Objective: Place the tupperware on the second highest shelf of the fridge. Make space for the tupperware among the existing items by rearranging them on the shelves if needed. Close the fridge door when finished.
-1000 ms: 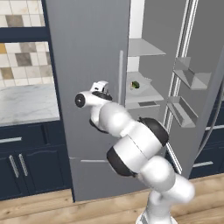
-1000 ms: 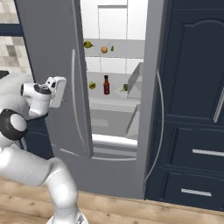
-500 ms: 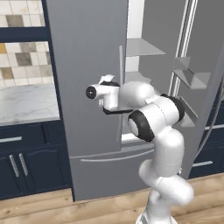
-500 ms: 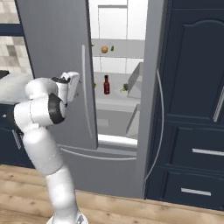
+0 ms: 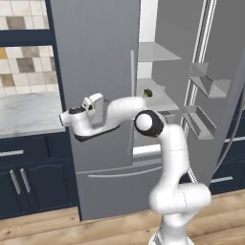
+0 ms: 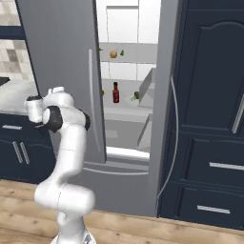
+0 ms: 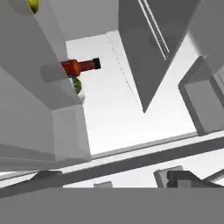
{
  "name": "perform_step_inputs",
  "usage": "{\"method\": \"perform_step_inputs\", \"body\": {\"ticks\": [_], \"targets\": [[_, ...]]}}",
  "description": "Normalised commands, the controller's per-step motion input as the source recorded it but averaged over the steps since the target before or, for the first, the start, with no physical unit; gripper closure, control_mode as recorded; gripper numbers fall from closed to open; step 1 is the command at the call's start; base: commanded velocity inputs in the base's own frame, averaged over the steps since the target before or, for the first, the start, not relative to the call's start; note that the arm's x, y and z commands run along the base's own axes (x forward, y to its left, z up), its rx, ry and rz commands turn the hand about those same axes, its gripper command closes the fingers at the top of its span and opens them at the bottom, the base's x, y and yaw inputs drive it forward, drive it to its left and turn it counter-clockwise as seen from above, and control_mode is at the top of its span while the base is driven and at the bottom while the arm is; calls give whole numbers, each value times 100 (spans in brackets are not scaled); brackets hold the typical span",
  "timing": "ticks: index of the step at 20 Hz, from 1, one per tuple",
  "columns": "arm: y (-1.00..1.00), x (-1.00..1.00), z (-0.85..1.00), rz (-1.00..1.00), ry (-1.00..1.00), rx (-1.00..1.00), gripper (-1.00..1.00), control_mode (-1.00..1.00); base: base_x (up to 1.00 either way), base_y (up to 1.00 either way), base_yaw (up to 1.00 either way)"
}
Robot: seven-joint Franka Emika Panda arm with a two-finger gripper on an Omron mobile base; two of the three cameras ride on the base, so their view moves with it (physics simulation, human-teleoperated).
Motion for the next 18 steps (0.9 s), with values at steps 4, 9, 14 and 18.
{"method": "perform_step_inputs", "body": {"ticks": [4,9,14,18], "targets": [[-1,-25,53,2,-31,-3,-100,-100,0,0,0],[-60,-31,27,-13,-48,0,-100,-100,0,0,0],[-99,-93,-6,-6,-30,0,-100,-100,0,0,0],[-100,-100,-7,6,-16,0,-100,-100,0,0,0]]}}
